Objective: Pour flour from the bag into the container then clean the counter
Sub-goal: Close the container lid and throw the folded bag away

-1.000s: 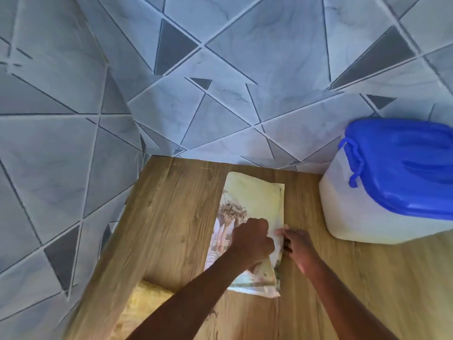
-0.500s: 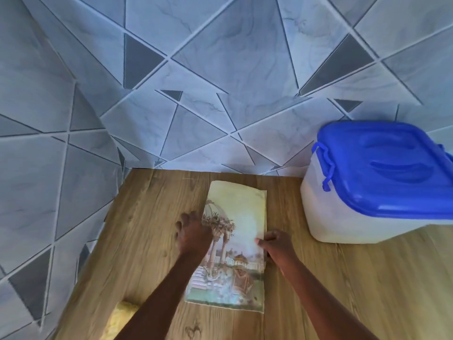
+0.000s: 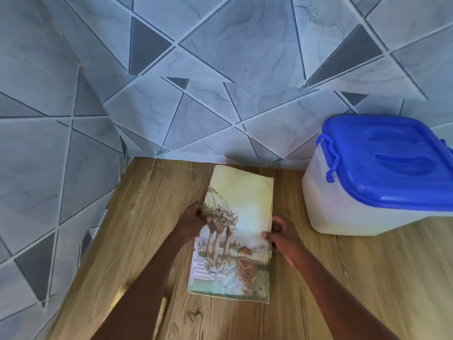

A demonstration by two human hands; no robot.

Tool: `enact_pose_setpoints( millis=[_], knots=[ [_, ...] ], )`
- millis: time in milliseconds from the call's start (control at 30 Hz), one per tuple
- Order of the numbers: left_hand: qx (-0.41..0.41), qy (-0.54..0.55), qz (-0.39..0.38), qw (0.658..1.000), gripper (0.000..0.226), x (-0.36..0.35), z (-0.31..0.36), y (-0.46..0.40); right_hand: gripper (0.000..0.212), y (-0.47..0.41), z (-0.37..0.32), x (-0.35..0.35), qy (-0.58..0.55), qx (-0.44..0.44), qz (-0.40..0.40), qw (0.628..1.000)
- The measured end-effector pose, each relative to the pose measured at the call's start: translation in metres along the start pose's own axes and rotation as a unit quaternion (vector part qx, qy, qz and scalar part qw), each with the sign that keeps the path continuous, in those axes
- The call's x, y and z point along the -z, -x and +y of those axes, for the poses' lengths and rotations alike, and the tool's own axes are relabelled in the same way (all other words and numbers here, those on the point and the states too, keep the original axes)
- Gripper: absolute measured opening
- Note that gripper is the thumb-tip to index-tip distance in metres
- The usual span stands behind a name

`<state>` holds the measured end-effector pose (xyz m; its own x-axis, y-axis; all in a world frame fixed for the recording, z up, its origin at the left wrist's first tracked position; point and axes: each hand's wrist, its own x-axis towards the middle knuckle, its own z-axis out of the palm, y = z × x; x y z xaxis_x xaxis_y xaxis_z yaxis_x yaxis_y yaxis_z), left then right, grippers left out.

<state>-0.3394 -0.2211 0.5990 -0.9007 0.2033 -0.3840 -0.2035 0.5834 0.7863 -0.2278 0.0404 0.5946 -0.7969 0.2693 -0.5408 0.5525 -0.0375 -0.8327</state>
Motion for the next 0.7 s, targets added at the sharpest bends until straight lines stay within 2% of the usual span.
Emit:
enact_pose_setpoints(
  millis=[100, 167, 267, 367, 433, 567, 667, 700],
  knots=[
    [-0.021, 0.038, -0.064, 0.997, 0.038, 0.010, 0.007, 0.022, 0.049, 0.014, -0.004, 0.006, -0.040, 0.029, -0.028, 0.998],
    [-0.008, 0.099, -0.084, 0.991, 0.035, 0.017, 0.007, 0.038, 0.050, 0.025, -0.005, 0.011, -0.078, 0.051, -0.043, 0.995],
    [0.019, 0.195, -0.106, 0.975, 0.062, 0.023, -0.004, 0.059, 0.042, 0.042, -0.006, 0.017, -0.131, 0.070, -0.063, 0.987],
    [-0.011, 0.255, -0.113, 0.960, 0.053, 0.022, 0.004, 0.084, 0.029, 0.065, -0.019, 0.024, -0.139, 0.085, -0.074, 0.984],
    [-0.024, 0.302, -0.084, 0.949, 0.044, 0.020, 0.022, 0.110, 0.026, 0.083, -0.027, 0.033, -0.139, 0.096, -0.090, 0.982],
    [0.024, 0.411, -0.059, 0.909, 0.036, 0.010, 0.038, 0.147, 0.042, 0.102, -0.026, 0.051, -0.224, 0.079, -0.128, 0.963],
    [0.075, 0.514, -0.030, 0.854, 0.027, 0.000, 0.054, 0.180, 0.049, 0.112, -0.015, 0.067, -0.330, 0.047, -0.168, 0.928],
    [0.078, 0.547, -0.029, 0.833, 0.033, -0.003, 0.057, 0.189, 0.054, 0.117, -0.012, 0.073, -0.350, 0.044, -0.205, 0.913]
  ],
)
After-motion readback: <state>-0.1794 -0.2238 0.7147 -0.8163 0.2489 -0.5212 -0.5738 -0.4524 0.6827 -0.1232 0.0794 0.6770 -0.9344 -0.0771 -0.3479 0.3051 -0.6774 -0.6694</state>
